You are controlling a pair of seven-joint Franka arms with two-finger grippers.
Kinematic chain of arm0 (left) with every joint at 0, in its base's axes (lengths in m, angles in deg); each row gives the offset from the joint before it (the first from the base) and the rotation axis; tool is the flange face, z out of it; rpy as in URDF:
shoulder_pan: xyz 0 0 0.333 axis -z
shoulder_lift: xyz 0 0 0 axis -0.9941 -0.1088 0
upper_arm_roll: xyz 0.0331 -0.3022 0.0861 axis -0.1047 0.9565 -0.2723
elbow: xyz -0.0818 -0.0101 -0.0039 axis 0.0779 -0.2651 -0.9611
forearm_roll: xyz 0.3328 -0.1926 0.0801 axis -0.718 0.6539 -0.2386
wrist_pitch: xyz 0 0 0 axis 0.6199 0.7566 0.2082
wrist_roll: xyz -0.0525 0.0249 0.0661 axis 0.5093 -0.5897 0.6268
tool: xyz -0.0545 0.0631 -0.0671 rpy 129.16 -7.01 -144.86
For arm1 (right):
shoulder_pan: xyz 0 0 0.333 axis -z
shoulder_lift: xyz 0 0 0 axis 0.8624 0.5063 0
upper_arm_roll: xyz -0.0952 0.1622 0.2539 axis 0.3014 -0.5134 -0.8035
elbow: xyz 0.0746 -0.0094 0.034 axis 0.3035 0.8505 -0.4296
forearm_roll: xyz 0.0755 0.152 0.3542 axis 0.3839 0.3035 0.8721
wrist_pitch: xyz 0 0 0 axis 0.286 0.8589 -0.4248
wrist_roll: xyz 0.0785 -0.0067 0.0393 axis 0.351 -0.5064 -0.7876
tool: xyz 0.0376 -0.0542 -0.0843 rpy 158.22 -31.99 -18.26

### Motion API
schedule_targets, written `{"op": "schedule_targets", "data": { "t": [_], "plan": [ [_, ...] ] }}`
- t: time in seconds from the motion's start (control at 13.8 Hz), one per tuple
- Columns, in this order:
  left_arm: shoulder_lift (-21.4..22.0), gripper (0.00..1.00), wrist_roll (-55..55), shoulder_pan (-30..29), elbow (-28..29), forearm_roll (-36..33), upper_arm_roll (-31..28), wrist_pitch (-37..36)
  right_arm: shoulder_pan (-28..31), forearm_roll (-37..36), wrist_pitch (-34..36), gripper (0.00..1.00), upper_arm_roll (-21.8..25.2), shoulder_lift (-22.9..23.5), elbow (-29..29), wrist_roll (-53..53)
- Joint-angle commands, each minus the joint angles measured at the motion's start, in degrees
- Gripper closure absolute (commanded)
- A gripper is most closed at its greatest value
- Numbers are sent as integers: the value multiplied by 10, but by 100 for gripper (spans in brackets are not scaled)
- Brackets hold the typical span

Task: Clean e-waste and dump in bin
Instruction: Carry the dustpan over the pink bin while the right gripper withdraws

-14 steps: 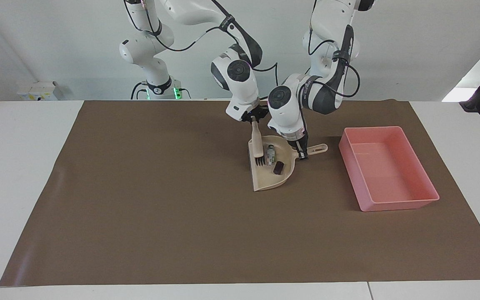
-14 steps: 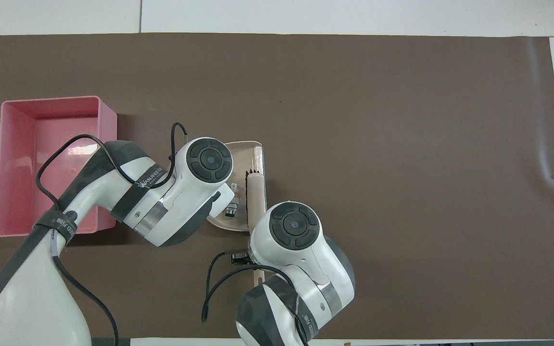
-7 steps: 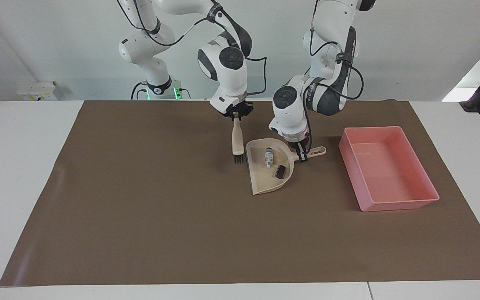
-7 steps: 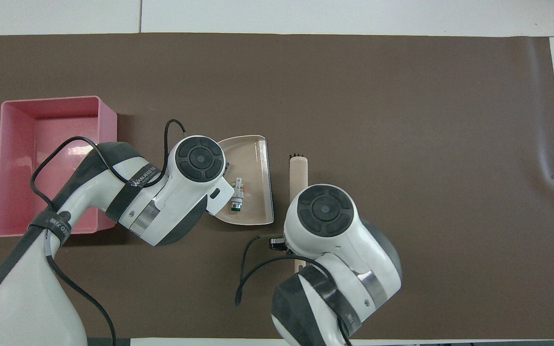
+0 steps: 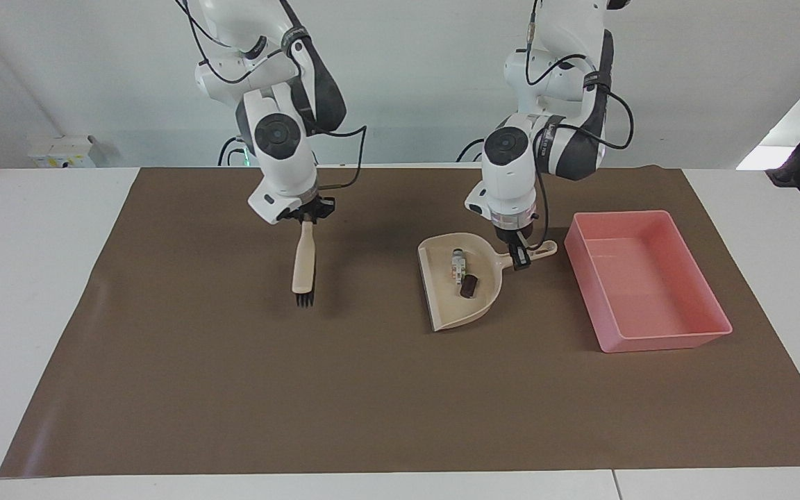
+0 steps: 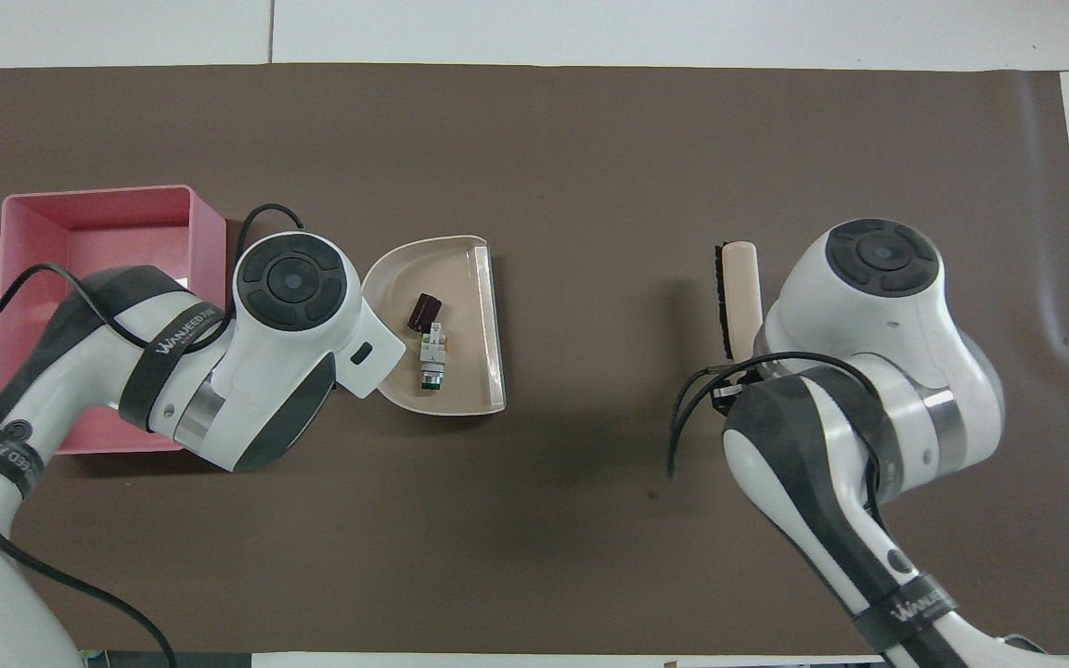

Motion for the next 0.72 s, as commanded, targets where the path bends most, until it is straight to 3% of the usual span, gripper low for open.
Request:
{"op": "schedule_targets", "data": {
  "t": [0.0,0.36,0.65],
  "plan": [
    [46,100,-59,-34,20,33,1,7,85,-54,16,100,-8,-9,8,-117],
    [84,100,-181,-121,11,99,-2,-21,188,-153,19,100,-8,-16,49,-234],
    [89,100,-293,-207,-38,156,-5,-65,254,-148,5,100,-9,6,50,-231]
  ]
}}
